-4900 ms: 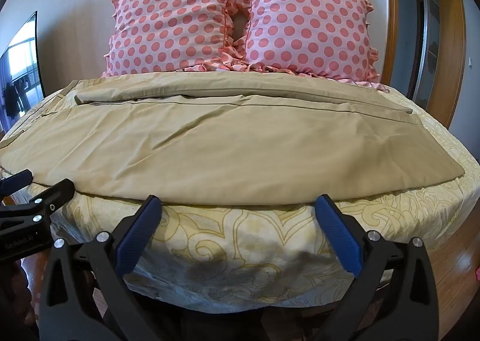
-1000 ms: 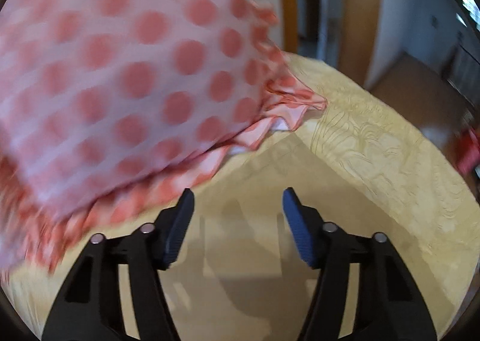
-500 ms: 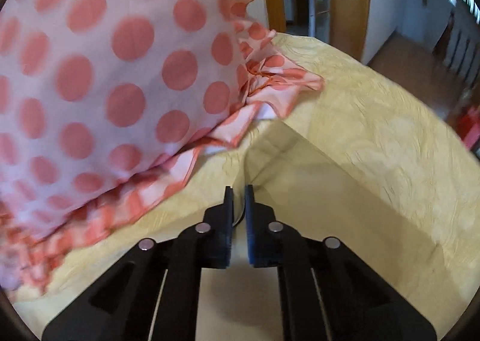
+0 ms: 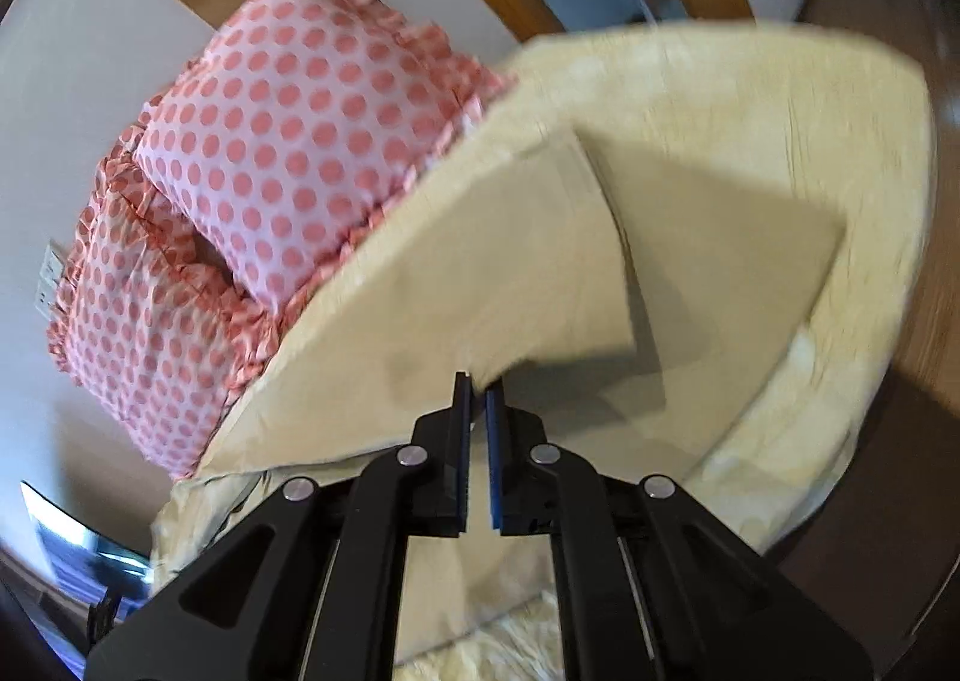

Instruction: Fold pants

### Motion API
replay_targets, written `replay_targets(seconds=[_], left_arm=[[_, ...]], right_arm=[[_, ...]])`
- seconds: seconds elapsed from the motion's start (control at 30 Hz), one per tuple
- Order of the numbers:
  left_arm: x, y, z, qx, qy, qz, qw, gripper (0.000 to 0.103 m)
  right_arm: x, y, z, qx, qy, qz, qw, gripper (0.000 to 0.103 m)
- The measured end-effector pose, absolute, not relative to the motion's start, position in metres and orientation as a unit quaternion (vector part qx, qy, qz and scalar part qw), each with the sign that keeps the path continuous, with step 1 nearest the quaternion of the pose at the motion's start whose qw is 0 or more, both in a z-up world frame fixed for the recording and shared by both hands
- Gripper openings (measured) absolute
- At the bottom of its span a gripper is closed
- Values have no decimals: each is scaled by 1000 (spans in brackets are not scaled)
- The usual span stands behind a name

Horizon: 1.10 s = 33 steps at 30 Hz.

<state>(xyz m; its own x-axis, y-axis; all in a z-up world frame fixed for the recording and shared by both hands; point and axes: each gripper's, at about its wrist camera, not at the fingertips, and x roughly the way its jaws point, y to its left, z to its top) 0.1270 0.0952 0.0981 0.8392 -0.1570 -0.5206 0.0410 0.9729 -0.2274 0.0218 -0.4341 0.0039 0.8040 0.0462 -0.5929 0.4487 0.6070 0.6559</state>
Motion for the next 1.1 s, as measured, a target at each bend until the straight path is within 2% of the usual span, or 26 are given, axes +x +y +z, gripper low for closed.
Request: replay_targets(seconds=[0.1, 0.2, 0.23, 0.27, 0.47, 0.63, 0.67, 0.7, 0.77, 0.8, 0.9, 1.03, 1.1], left_arm=[[155, 99, 102, -97, 298, -44, 949, 102], [185, 106, 101, -112, 321, -45, 940, 102], [195, 109, 100, -121, 329, -41, 936, 102], [209, 112, 99, -136, 338, -47, 930, 102], [285, 123, 81, -184, 396, -28, 899, 102], [339, 114, 60, -184, 454, -6, 872, 93], [352, 111, 54, -181, 468, 4, 865, 90], [362, 110, 50, -177, 478, 12, 860, 80], [374, 112, 39, -182, 498, 27, 847, 31], [375, 116, 35, -200, 502, 23, 841, 18], [343, 131, 51, -237, 459, 5, 856, 9], [245, 144, 94, -224, 385, -15, 895, 9], [180, 150, 98, -217, 361, -15, 907, 9]], right_arm=[[18, -443, -4, 464, 282, -117, 831, 33], [23, -449, -6, 467, 269, -120, 834, 35], [25, -450, -6, 461, 268, -124, 837, 21], [28, -453, -7, 459, 264, -122, 839, 2], [19, -466, 12, 460, 211, -104, 856, 1], [16, -474, 25, 453, 196, -98, 864, 1], [15, -476, 27, 452, 195, -98, 865, 1], [15, -477, 27, 451, 195, -98, 865, 1], [14, -479, 27, 448, 196, -96, 867, 1], [14, -480, 26, 448, 197, -94, 867, 1], [12, -483, 26, 437, 200, -99, 871, 1], [1, -488, 23, 425, 200, -109, 876, 1], [-5, -491, 18, 424, 206, -116, 874, 1]])
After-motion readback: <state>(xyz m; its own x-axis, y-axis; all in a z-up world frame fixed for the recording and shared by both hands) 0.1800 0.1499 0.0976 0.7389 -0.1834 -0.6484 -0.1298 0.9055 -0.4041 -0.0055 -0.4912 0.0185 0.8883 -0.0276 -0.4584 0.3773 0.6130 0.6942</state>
